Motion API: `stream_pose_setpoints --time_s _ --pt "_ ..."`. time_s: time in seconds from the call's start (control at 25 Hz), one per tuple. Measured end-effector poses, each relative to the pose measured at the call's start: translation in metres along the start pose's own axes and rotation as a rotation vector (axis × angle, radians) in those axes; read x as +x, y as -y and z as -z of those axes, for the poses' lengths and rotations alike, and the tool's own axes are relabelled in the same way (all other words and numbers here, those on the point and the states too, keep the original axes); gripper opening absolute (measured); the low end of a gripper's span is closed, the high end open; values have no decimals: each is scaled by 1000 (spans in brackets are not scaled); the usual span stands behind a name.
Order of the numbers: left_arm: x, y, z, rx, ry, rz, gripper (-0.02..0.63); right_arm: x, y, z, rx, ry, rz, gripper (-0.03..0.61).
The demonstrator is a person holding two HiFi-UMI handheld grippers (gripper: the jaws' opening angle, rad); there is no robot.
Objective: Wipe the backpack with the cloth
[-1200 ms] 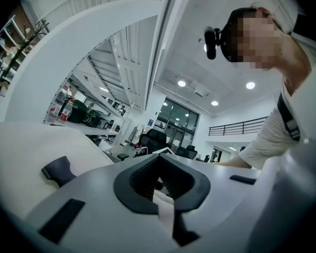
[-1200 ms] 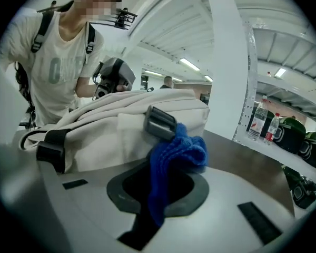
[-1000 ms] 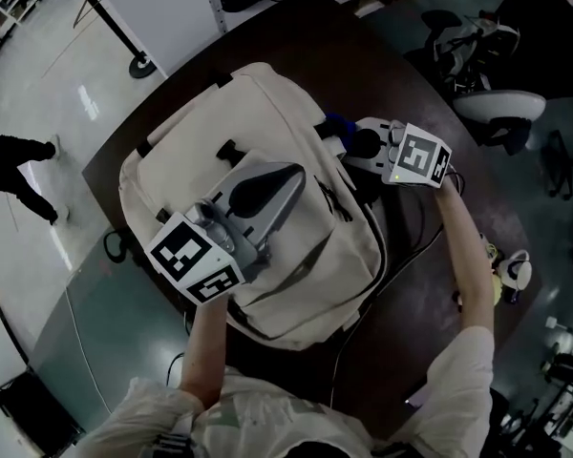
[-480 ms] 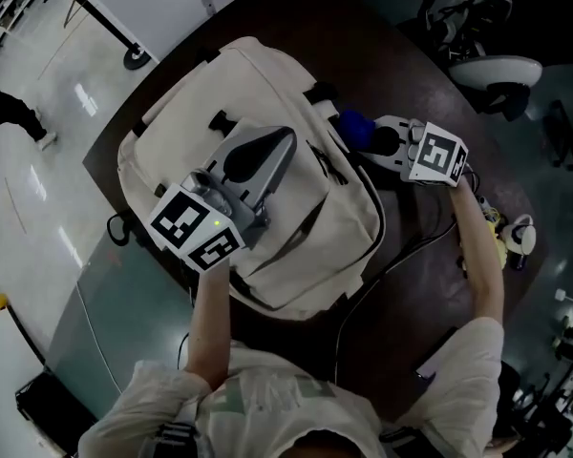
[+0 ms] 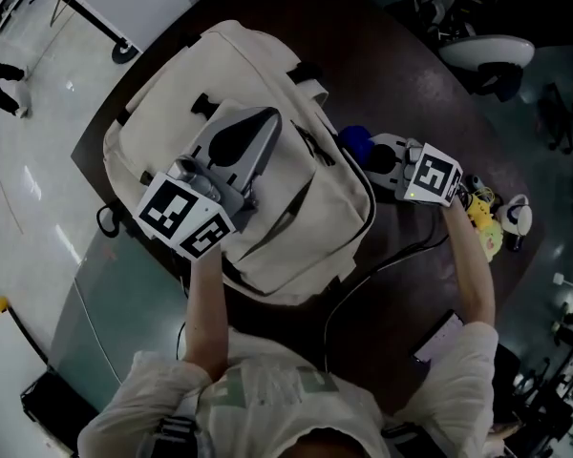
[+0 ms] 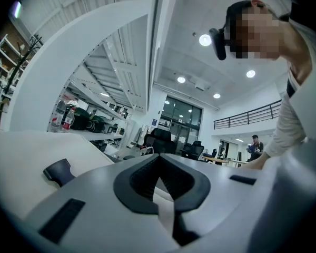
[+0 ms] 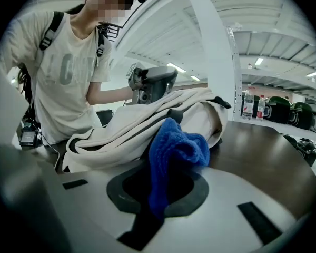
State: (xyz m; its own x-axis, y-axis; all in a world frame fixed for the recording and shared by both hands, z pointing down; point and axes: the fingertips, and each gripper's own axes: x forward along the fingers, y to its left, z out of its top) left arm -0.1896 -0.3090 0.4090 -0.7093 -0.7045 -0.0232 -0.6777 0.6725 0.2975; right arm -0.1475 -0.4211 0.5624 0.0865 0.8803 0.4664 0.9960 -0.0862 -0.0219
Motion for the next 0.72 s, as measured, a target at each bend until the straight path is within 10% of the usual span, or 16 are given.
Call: stream_pose_setpoints --time_s 0.72 --pt "3 0 6 -54 -27 32 5 -28 -95 33 130 -106 16 41"
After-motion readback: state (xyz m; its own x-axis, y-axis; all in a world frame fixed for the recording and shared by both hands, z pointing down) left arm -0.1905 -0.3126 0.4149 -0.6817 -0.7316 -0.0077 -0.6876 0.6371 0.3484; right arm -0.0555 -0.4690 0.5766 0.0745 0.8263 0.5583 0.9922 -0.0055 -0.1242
